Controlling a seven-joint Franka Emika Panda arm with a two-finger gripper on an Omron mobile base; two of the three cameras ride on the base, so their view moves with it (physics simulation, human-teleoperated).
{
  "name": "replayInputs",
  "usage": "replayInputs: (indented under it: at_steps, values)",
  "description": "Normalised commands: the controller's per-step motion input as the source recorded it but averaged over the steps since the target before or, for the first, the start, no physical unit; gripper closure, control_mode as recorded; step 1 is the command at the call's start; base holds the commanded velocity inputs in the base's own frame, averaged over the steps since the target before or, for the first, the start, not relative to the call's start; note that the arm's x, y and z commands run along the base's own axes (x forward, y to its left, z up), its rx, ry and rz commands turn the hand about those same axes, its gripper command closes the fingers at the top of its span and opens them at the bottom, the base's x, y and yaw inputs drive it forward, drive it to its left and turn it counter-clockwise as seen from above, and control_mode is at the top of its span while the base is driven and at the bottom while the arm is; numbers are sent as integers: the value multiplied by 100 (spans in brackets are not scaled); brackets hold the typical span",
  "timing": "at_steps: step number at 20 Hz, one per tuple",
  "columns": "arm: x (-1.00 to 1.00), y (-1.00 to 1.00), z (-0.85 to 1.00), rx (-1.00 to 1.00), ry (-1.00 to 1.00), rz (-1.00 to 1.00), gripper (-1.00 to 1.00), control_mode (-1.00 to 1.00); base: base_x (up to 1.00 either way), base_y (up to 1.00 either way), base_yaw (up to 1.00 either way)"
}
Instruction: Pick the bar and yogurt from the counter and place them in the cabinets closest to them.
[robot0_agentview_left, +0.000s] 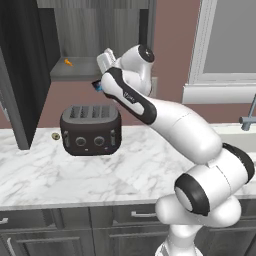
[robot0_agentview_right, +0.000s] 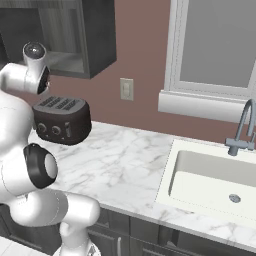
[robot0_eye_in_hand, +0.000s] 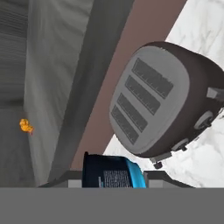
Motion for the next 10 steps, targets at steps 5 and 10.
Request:
replayInputs:
  at_steps: [5,10]
  values:
    - [7,0,49,0,-7,-4,100,-100,0,0,0]
    - [22,0,14,0,-11,-7,100,-100,0,0,0]
